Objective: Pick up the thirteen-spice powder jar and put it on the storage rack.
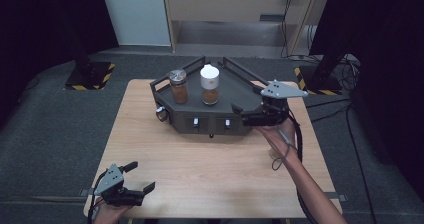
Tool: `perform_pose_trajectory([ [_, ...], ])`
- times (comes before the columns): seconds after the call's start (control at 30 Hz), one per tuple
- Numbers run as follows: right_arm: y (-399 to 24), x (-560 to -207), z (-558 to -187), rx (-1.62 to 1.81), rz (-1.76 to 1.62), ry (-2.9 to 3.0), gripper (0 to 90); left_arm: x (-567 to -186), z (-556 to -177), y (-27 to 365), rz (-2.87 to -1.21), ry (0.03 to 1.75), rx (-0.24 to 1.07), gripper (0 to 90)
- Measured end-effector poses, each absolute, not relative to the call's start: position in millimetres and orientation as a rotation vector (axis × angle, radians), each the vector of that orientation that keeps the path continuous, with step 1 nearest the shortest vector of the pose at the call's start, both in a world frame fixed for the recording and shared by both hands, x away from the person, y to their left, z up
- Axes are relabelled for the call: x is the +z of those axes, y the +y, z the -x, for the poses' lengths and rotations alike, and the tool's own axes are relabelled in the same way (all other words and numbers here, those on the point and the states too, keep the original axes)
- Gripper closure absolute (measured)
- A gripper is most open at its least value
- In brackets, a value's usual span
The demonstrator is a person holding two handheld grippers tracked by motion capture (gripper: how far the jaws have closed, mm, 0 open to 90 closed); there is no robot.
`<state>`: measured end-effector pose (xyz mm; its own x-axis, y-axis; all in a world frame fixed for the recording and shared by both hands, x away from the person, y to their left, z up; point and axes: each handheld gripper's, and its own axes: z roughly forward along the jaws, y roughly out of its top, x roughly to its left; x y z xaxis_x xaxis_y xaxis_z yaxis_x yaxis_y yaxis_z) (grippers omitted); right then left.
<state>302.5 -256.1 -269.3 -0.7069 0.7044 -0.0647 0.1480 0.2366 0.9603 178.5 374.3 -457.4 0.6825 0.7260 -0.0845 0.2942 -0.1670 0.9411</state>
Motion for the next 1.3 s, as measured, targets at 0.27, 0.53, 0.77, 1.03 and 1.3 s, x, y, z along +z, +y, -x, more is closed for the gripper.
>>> perform_pose_trajectory([
  [0.27, -288, -285, -269, 1.509, -0.780, 2.003, 9.0, -457, -179, 374, -1.754, 0.817, 0.467, 0.1],
  [0.53, -314, -306, -241, 1.506, -0.810, 1.991, 8.5, -457, -179, 374, -1.751, 0.819, 0.466, 0.1],
  [0.77, -335, -323, -219, 1.488, -0.855, 1.974, 8.3, -457, -179, 374, -1.752, 0.818, 0.466, 0.1],
  [1.03, -352, -349, -201, 1.475, -0.929, 1.963, 8.2, -457, -179, 374, -1.751, 0.818, 0.465, 0.1],
  [1.3, -365, -374, -182, 1.465, -0.984, 1.936, 8.1, -457, -179, 374, -1.753, 0.818, 0.464, 0.1],
])
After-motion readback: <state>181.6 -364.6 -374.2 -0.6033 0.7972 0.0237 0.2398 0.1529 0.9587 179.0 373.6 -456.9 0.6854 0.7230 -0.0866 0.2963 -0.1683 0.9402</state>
